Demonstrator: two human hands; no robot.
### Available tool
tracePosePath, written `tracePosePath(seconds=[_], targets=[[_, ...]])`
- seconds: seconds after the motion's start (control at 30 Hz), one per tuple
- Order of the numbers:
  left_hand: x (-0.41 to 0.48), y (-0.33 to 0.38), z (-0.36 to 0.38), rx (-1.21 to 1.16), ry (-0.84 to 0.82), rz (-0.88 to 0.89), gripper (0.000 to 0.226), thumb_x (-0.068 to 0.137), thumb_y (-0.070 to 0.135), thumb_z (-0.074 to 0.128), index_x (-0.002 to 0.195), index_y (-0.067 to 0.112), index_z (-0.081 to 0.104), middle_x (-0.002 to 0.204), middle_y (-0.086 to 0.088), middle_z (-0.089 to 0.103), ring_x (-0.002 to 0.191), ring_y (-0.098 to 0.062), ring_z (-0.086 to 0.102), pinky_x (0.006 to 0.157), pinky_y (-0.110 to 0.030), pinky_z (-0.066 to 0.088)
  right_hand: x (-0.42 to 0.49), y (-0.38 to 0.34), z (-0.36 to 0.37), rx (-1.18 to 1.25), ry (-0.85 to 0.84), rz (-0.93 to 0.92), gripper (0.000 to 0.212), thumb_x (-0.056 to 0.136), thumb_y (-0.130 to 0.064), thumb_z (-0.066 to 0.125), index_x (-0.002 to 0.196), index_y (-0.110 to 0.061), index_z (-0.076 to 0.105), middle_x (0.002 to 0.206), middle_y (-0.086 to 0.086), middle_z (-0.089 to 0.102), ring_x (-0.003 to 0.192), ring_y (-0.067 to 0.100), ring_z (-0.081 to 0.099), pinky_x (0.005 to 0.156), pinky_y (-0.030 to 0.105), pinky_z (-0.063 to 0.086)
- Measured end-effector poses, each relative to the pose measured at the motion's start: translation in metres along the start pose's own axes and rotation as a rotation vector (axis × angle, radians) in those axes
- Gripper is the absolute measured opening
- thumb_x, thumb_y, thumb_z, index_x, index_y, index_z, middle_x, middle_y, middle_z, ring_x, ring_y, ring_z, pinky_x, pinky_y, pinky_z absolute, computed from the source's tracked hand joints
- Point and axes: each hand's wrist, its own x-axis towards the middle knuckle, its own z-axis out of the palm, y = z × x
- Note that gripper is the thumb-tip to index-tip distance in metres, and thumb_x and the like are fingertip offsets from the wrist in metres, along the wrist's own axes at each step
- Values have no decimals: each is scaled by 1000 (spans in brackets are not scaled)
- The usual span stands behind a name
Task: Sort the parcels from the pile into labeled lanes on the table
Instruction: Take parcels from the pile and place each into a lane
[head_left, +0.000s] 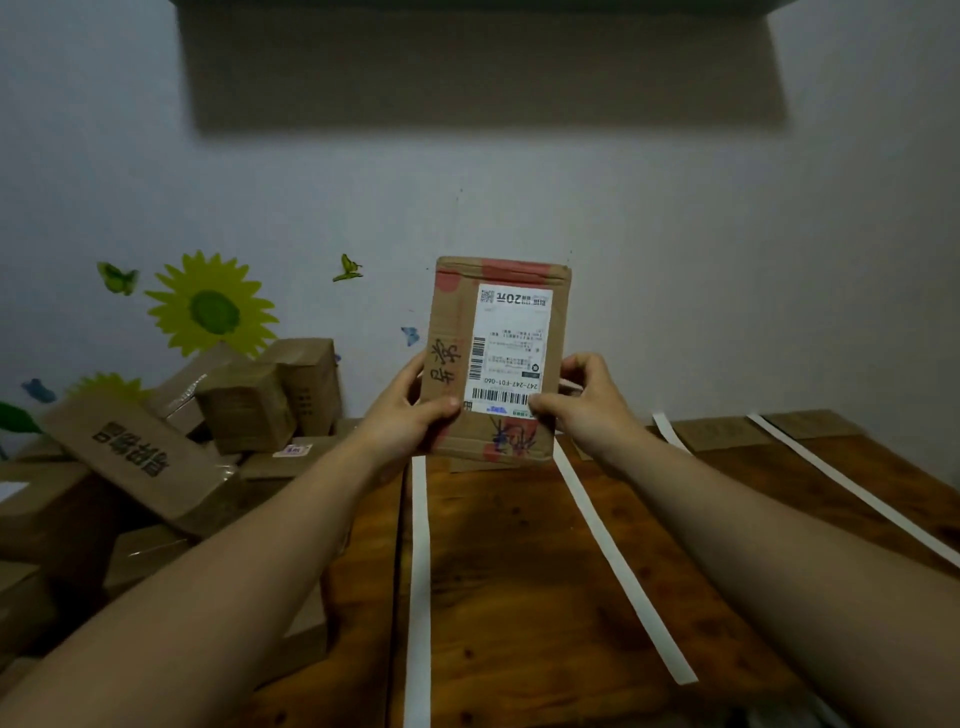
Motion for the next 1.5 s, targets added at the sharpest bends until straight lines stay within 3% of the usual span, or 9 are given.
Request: tracePosePath(seconds=[0.13,0.27,0.47,0.6,0.83,1.03,1.23,1.37,1.5], targets=[[42,-16,-15,129,-61,-103,46,86,11,64,123,33,48,115,-2,60,98,-27,66,79,-48,57,38,10,-9,80,167,-35,62,87,-3,65,133,-27,30,109,-12,45,78,6,56,55,19,51],[92,-26,-10,189,-45,-43,47,83,8,68,124,24,53,119,-4,61,95,-20,66,70,-36,59,73,31,-26,-2,283,16,50,84,-15,70,119,-29,37,126,-2,50,95,15,59,69,30,51],[162,-31,52,-186,211,-30,56,80,9,73,122,11,35,127,-14,46,103,-26,59,76,-38,56,85,63,-85,-105,433,70,37,88,-30,65,115,-20,42,110,3,62,95,15,64,81,33,55],[180,-29,132,-151,12,9,54,82,0,66,129,10,42,125,-3,54,101,-22,63,76,-38,58,73,74,-149,-195,544,61,37,94,-36,56,128,-27,45,115,-5,58,105,14,56,90,33,47],[170,-36,310,-17,-321,46,90,87,-10,54,147,43,12,105,23,49,93,-13,63,57,-24,57,36,93,-308,-319,600,128,48,96,-30,54,140,-21,37,129,-2,56,119,19,54,101,39,45],[172,-48,459,12,-326,17,81,87,-2,59,147,27,13,147,-1,37,114,-22,56,90,-44,53,-3,101,-449,-342,560,128,50,94,-15,58,138,-24,35,120,-10,53,104,5,52,84,18,46],[191,-56,574,126,-436,52,78,85,7,65,146,28,21,116,1,49,92,-11,56,66,-17,49,-4,126,-561,-410,619,186,63,95,-19,59,146,-28,23,134,-6,50,123,14,48,101,36,41],[216,-81,615,191,-536,34,83,84,5,66,146,33,19,124,-2,55,102,-13,58,84,-26,51,14,157,-601,-456,623,237,51,90,-17,63,132,-29,36,125,-4,54,119,15,54,84,23,46],[259,-115,660,210,-528,-28,83,85,2,64,148,32,18,116,8,55,97,-8,57,86,-27,51,57,193,-646,-537,568,258,51,91,-33,60,134,-39,34,137,2,43,118,15,47,101,38,41]])
